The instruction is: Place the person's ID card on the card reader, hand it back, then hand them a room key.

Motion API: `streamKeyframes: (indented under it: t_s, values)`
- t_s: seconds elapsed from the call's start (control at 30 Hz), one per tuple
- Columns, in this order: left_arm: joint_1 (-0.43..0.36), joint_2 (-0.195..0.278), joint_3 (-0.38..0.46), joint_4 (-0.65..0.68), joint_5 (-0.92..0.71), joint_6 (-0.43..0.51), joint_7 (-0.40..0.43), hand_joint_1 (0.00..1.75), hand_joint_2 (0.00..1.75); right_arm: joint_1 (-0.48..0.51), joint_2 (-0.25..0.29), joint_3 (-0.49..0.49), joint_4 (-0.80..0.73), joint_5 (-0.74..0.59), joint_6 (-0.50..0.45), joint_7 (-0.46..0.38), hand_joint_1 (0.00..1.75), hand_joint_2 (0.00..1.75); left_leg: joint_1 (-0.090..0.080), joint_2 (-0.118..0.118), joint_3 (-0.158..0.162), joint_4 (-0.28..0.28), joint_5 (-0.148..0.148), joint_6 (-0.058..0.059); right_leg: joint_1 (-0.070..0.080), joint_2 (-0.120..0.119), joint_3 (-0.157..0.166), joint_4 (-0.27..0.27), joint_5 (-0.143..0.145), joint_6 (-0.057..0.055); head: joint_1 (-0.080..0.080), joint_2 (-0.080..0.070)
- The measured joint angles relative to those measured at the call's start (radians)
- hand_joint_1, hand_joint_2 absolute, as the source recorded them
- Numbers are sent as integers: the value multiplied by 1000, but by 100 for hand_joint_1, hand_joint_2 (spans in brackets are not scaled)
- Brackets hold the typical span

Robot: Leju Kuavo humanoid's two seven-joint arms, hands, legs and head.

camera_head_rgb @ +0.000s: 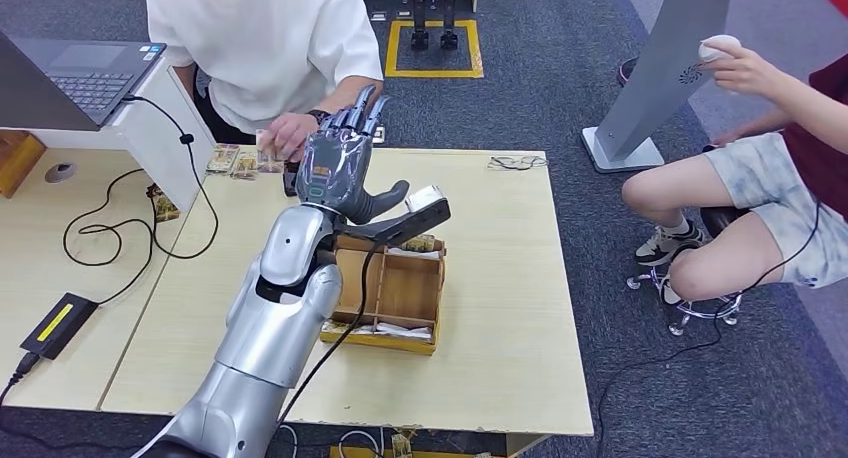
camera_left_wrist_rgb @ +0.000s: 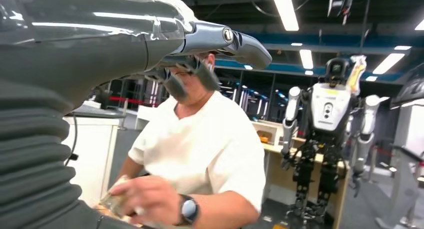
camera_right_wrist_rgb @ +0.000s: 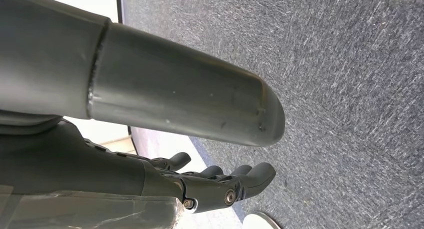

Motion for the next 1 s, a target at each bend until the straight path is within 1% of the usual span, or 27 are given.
streamKeyframes:
  t_s: [0.33,0.47,0.8,1.0]
  values:
    - [38,-2,0,-106,75,-2,-55,0,0,0,0,-20,0,0,-4,-11,0,0,0,0,0,0,0,0,0,0,0,0,0,0,0,0]
    - [76,-3,0,-169,177,-22,-83,0,175,1,0,-40,0,0,-7,-14,0,0,0,0,0,0,0,0,0,0,0,0,0,0,0,0]
    - [186,-1,0,-339,314,-17,-119,0,175,9,-2,-80,-3,0,-4,-2,0,0,0,0,0,0,0,0,0,0,0,0,0,0,0,0]
    - [265,5,2,-456,375,17,-122,0,175,15,-2,-94,-14,0,-1,3,0,0,0,0,-1,0,0,0,0,0,0,0,0,0,0,0]
